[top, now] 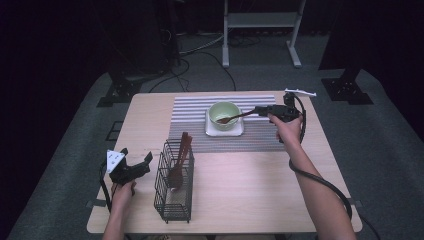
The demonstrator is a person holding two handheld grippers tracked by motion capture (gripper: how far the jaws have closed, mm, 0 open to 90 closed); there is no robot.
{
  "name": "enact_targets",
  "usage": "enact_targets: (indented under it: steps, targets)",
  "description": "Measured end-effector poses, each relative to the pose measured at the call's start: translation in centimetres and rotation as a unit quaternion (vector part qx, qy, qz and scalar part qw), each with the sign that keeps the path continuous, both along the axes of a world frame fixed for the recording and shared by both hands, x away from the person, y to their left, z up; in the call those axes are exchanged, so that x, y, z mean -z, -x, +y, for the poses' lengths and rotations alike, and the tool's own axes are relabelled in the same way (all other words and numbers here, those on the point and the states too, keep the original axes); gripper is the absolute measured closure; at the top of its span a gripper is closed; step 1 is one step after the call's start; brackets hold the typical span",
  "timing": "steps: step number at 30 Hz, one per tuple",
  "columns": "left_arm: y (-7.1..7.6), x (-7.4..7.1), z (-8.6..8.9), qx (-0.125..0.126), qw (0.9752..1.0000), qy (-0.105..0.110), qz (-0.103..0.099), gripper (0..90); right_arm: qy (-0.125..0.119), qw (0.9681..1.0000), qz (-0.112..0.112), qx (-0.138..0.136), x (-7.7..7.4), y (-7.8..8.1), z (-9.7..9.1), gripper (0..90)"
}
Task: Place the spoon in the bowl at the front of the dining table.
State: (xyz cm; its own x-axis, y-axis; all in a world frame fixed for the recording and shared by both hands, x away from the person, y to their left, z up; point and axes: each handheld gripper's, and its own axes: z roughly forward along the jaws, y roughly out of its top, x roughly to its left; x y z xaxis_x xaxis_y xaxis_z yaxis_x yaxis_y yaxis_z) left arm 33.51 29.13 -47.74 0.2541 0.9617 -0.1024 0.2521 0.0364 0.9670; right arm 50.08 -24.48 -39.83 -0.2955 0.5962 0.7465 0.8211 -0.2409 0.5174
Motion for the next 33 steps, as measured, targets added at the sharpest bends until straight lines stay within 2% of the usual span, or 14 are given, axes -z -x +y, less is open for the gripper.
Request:
enact_targets:
  steps: [3,6,9,12,27,33]
  targets:
    - [0.0,0.0,0.0,0.0,1.0,-0.001,0.0,0.0,-0.005,1.0,-0.004,-0.006,0.0,0.4,0.1,53.5]
    - [0.0,0.0,0.0,0.0,1.0,-0.002,0.0,0.0,-0.001,0.9999,-0.001,-0.013,0.2,0.8,0.4,49.9]
    - [0.0,0.0,0.0,0.0,1.0,-0.002,0.0,0.0,-0.006,0.9998,0.003,-0.018,0.3,1.0,0.5,48.7]
    - [0.0,0.0,0.0,0.001,1.0,-0.002,-0.001,0.0,0.004,0.9998,0.001,-0.022,0.5,1.1,0.7,47.0]
    - [0.0,0.0,-0.1,0.003,1.0,-0.009,-0.002,0.0,0.004,0.9989,0.009,-0.047,1.8,2.4,1.2,41.6]
    - [0.0,0.0,-0.1,0.001,1.0,-0.004,0.0,0.0,0.005,0.9982,0.007,-0.059,2.1,3.2,1.4,38.4]
